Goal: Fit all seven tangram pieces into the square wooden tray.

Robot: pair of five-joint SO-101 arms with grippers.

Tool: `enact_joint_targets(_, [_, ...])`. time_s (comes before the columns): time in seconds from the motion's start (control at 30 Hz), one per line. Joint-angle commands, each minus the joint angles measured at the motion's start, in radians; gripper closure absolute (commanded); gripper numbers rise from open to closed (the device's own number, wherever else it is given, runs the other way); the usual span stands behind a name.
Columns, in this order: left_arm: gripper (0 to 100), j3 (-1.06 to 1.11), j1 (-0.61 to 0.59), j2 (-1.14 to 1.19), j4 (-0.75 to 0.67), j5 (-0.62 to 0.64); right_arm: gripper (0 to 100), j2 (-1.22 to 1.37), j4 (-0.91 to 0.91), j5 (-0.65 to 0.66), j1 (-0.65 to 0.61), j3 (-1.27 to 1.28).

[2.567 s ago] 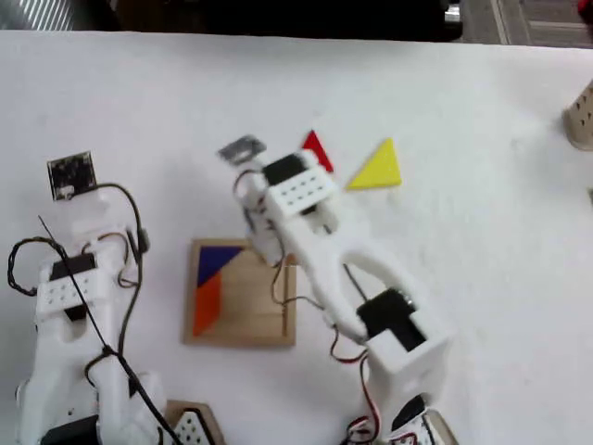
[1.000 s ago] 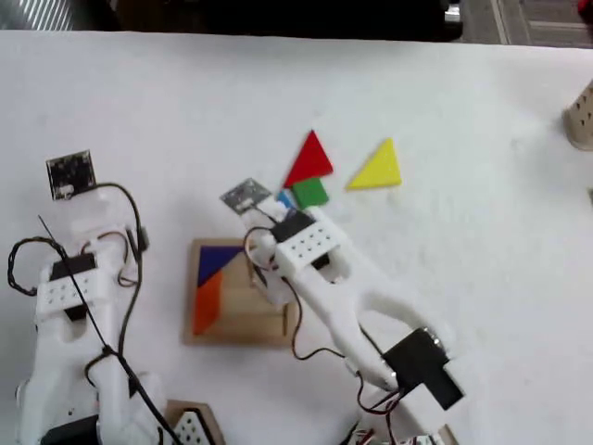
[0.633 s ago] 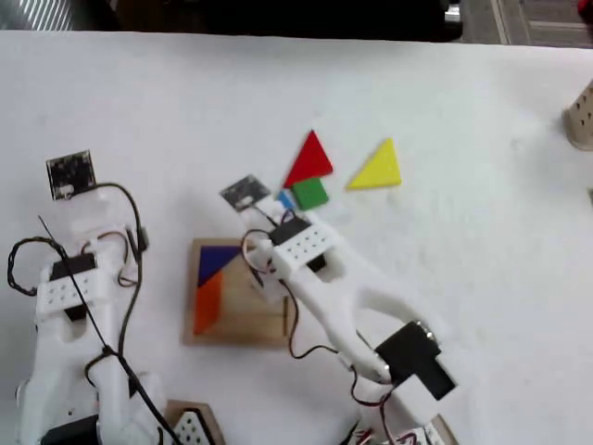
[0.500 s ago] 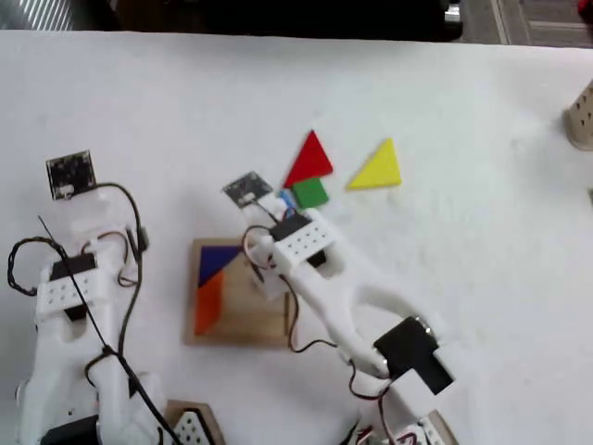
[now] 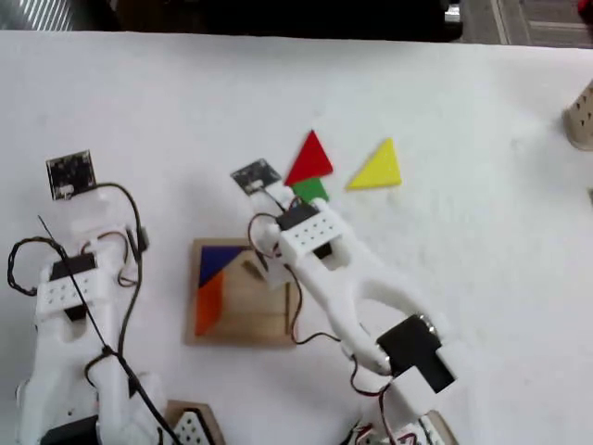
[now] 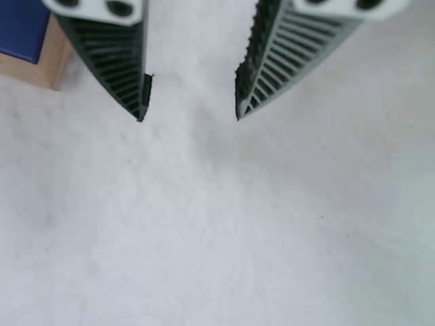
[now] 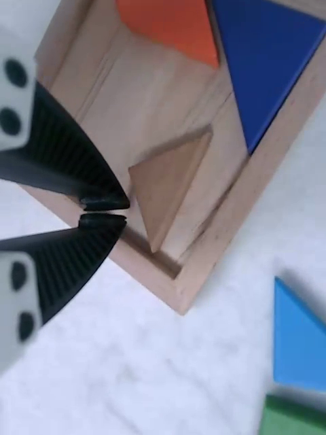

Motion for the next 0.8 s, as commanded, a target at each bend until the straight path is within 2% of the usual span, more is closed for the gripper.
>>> enact_joint_targets(0.0, [79, -0.035, -0.012, 0.001, -0.031, -0.008, 98.1, -0.018, 0.038, -0.015, -0.041, -0.041])
enact_joint_targets(0.27, [79, -0.035, -0.012, 0.001, -0.031, -0.008, 98.1, -0.001, -0.033, -0.078, -0.110, -0.026])
enact_joint_targets(0.5, [79, -0.037, -0.012, 0.001, -0.031, -0.008, 98.1, 0.062, -0.125, -0.115, -0.074, -0.031])
enact_joint_targets(0.77, [79, -0.037, -0.010, 0.001, -0.031, -0.008, 98.1, -0.004, -0.090, -0.112, -0.061, -0.029])
